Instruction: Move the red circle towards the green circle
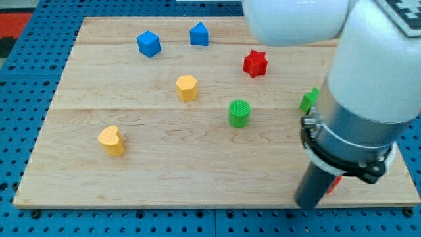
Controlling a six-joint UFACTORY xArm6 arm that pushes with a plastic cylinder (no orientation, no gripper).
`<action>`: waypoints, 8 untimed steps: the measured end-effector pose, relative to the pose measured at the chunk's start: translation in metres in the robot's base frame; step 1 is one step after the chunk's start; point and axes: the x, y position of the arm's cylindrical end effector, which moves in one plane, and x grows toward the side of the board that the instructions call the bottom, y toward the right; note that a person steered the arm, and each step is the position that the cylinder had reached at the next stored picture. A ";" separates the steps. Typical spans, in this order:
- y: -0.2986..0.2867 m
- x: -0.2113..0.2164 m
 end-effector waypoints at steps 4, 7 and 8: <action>0.069 -0.022; 0.064 -0.068; 0.119 -0.139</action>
